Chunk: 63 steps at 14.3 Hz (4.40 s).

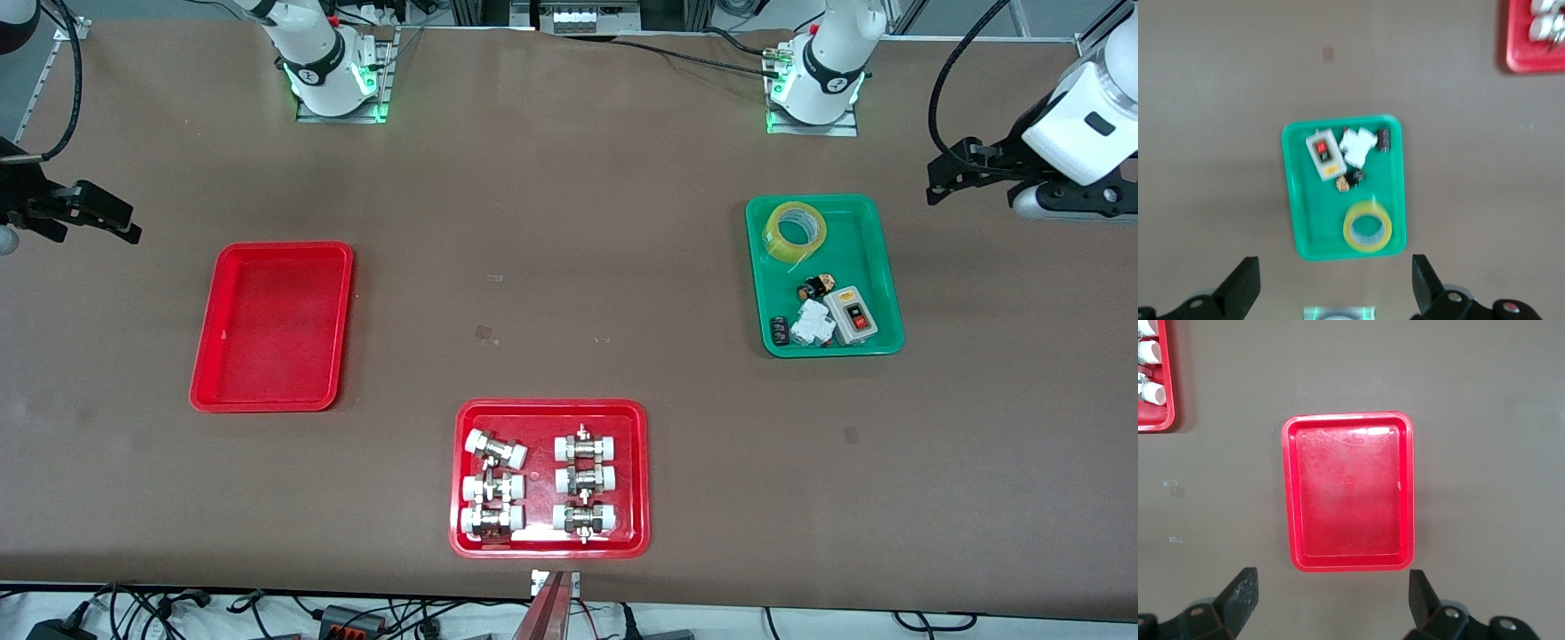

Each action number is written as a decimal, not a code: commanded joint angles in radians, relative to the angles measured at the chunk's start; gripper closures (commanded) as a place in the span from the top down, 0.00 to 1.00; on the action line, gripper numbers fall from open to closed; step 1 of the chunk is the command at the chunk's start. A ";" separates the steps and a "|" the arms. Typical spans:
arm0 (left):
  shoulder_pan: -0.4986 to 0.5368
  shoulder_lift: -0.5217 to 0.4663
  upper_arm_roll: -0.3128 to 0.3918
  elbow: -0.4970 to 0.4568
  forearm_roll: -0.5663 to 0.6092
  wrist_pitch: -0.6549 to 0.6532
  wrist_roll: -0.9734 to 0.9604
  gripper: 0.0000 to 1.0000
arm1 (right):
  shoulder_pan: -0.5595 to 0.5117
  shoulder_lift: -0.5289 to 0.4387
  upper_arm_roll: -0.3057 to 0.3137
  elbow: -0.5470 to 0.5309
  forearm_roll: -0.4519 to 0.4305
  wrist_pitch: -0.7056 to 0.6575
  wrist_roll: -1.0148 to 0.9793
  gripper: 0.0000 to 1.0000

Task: Left arm passes tape to right arm into tray
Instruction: 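Move the left gripper toward the yellow tape roll in the green tray, then lower the left gripper onto the tape roll rim and close it, then lift the tape with the left gripper while the right gripper reaches over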

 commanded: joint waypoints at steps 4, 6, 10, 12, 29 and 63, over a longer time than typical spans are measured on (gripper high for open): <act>-0.013 0.010 -0.046 -0.266 -0.039 -0.010 -0.061 1.00 | 0.007 -0.021 -0.009 -0.016 -0.001 -0.011 -0.011 1.00; -0.002 0.009 -0.047 -0.417 -0.042 0.091 -0.092 1.00 | 0.007 -0.018 -0.009 -0.014 -0.001 -0.008 -0.012 1.00; 0.020 -0.008 -0.047 -0.712 -0.042 0.397 -0.090 1.00 | 0.004 -0.018 -0.009 -0.012 -0.003 -0.010 -0.012 1.00; 0.024 0.027 -0.047 -0.781 -0.044 0.501 -0.090 1.00 | 0.004 -0.018 -0.009 -0.011 -0.003 -0.010 -0.014 1.00; 0.118 0.175 -0.053 -0.928 -0.102 0.752 0.002 0.37 | 0.004 -0.015 -0.012 -0.011 -0.001 -0.010 -0.012 1.00; -0.249 0.331 -0.147 0.149 -0.852 0.259 -0.458 0.00 | 0.145 0.100 0.009 0.052 0.449 -0.148 -0.023 1.00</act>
